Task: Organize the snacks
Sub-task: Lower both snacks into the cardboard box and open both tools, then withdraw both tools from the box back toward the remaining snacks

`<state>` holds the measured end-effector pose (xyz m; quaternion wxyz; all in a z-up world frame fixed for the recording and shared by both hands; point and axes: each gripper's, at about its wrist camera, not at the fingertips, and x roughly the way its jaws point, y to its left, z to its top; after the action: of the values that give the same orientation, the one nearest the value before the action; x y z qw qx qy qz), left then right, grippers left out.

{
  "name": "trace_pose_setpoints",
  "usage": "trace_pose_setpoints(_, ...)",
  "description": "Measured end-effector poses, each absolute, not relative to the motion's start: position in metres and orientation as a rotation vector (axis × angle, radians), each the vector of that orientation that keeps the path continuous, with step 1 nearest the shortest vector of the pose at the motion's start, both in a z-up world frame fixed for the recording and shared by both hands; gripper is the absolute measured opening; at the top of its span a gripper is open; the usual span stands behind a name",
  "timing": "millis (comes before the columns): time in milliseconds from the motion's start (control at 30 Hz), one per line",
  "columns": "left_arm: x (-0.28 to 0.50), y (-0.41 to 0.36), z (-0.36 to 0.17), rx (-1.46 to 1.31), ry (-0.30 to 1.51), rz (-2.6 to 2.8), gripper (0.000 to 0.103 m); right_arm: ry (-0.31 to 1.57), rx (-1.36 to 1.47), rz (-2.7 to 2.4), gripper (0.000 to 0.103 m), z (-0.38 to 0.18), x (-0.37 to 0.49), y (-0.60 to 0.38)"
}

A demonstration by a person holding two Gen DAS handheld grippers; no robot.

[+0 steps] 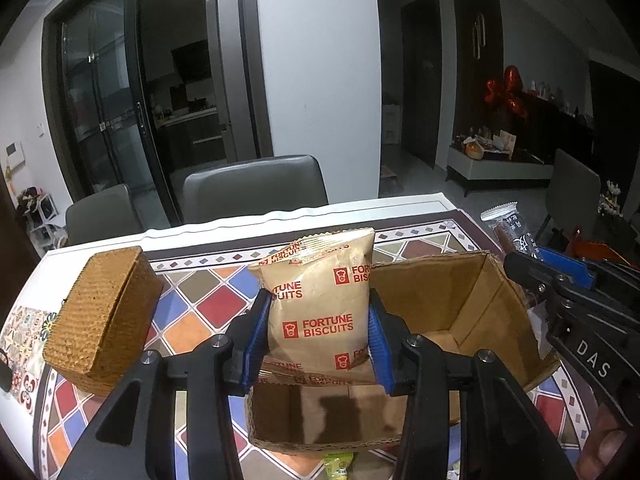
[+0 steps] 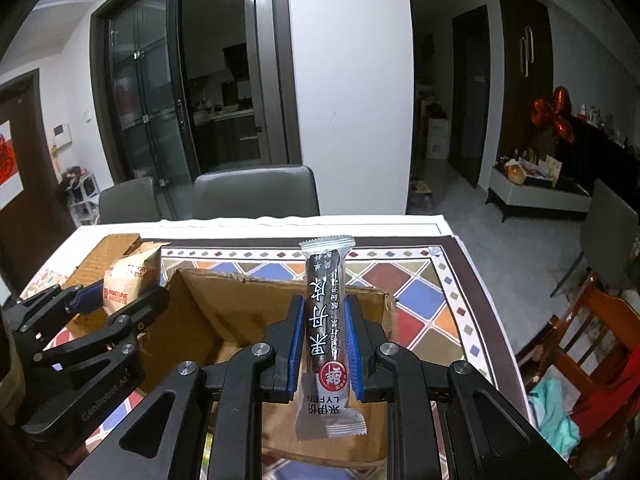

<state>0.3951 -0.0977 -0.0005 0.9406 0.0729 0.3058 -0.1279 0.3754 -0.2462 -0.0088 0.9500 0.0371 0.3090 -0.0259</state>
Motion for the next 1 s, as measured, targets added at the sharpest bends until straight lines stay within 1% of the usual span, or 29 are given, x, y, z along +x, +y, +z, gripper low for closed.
trace_pose_setpoints(33,0.394,-0.098,-0.001,0.152,0.623,-0.256,0.049,0.631,0.077,-0.047,0.021,-0.01,0.376,-0.246)
trace_pose_setpoints(100,0.392,-0.1,-0.001,0.167,0.617,-0.25,0.064,0.64,0.076,-0.038,0.022,-0.011,0.377,-0.247)
trace_pose_setpoints(133,0.391,-0.101,-0.001,0.168,0.615,-0.25,0.068,0.642,0.08,-0.029,0.025,-0.011,0.376,-0.247)
trace_pose_setpoints(167,0.389,-0.1,0.001,0.167,0.608,-0.245,0.077,0.639,0.082,-0.029,0.036,-0.011,0.376,-0.247)
trace_pose_setpoints(200,0.388,-0.1,0.002,0.17,0.602,-0.234,0.08,0.633,0.081,-0.034,0.054,-0.01,0.375,-0.247)
trace_pose_setpoints(267,0.386,-0.099,0.003,0.169,0.597,-0.226,0.084,0.602,0.07,-0.055,0.066,-0.007,0.37,-0.248)
trace_pose_setpoints(300,0.385,-0.097,0.004,0.162,0.596,-0.222,0.087,0.596,0.066,-0.061,0.069,-0.006,0.37,-0.248)
trace_pose_setpoints(367,0.384,-0.095,0.006,0.153,0.595,-0.213,0.089,0.589,0.065,-0.071,0.071,-0.003,0.367,-0.249)
trace_pose_setpoints(567,0.377,-0.09,0.013,0.153,0.574,-0.191,0.093,0.571,0.067,-0.079,0.071,0.005,0.361,-0.248)
trace_pose_setpoints(1000,0.353,-0.085,0.029,0.142,0.548,-0.184,0.093,0.517,0.056,-0.103,0.071,0.028,0.332,-0.247)
